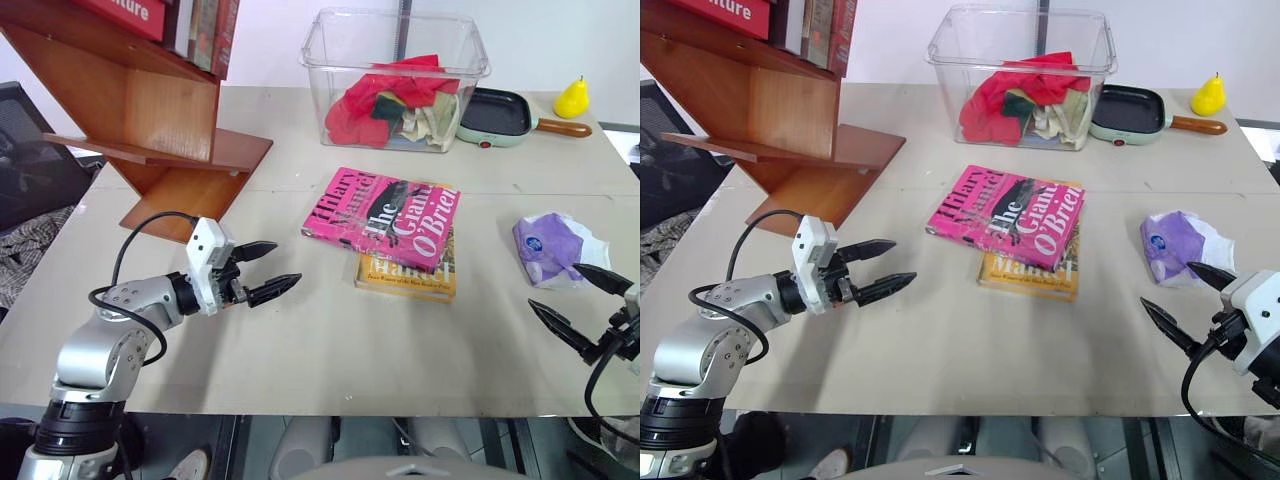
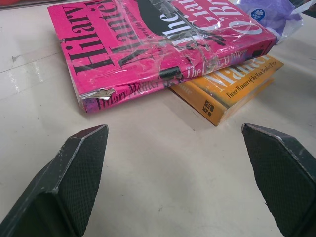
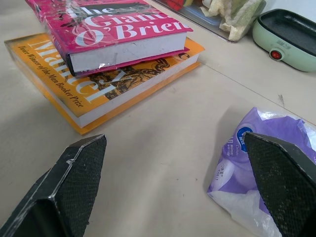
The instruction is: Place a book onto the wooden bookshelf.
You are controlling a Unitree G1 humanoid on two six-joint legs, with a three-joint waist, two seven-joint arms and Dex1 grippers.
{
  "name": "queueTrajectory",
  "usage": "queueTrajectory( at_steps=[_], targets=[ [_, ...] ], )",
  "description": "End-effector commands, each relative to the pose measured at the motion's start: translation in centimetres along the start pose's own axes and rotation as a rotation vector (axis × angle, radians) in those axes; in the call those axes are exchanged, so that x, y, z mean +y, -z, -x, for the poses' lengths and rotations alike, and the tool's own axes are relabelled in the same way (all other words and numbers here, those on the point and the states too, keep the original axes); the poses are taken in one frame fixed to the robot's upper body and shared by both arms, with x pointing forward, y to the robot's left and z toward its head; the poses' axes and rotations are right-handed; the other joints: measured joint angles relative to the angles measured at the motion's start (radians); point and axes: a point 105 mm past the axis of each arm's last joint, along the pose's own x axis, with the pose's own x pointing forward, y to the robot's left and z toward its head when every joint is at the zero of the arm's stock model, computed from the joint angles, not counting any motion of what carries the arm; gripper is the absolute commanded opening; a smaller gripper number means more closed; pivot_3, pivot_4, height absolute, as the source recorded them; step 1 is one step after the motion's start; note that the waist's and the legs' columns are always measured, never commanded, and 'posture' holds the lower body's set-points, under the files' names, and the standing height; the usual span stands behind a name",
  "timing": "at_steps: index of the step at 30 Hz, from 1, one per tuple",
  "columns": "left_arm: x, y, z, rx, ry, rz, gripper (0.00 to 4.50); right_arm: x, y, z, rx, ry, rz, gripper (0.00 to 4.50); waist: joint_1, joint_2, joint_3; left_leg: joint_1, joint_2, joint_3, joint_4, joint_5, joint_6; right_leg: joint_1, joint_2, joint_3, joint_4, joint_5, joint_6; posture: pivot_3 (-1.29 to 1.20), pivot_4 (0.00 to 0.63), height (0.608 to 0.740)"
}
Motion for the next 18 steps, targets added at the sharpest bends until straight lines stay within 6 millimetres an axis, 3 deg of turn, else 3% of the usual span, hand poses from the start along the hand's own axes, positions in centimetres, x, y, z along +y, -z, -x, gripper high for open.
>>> queueTrajectory(
  at_steps=[1,4,13,18],
  targets=[
    [0.3,-1.0,0.3,-0.018,-0.003,-0.028,4.44,0.1,-1.9,-0.6,-0.055,0.012,0.048,4.49,0.000,0.000,0.000,0.000,0.000,0.000,0.000,0.000,0.000,0.000,0.000,0.000,0.000,0.000,0.000,0.00,0.150,0.740],
    [0.2,-1.7,-0.2,-0.054,0.004,-0.030,4.44,0.2,-3.6,-1.9,-0.105,0.027,0.061,4.49,-0.005,0.000,0.000,0.000,0.000,0.001,0.000,0.000,0.000,0.000,0.000,0.001,0.000,0.000,0.000,0.00,0.150,0.740],
    [-0.7,-3.3,-1.2,-0.113,0.037,-0.070,4.44,-0.2,-4.1,-3.2,-0.086,0.042,0.062,4.49,0.005,0.000,0.000,-0.001,-0.001,-0.001,0.000,0.000,0.000,0.000,0.000,-0.001,0.000,0.000,0.000,0.00,0.150,0.740],
    [-1.1,-2.9,-1.1,-0.107,0.046,-0.075,4.44,0.2,-4.1,-3.9,-0.100,-0.007,0.054,4.49,0.001,0.000,0.000,-0.001,0.000,-0.001,0.000,0.000,0.000,0.000,0.000,-0.001,0.000,0.000,0.000,0.00,0.150,0.740]
  ],
)
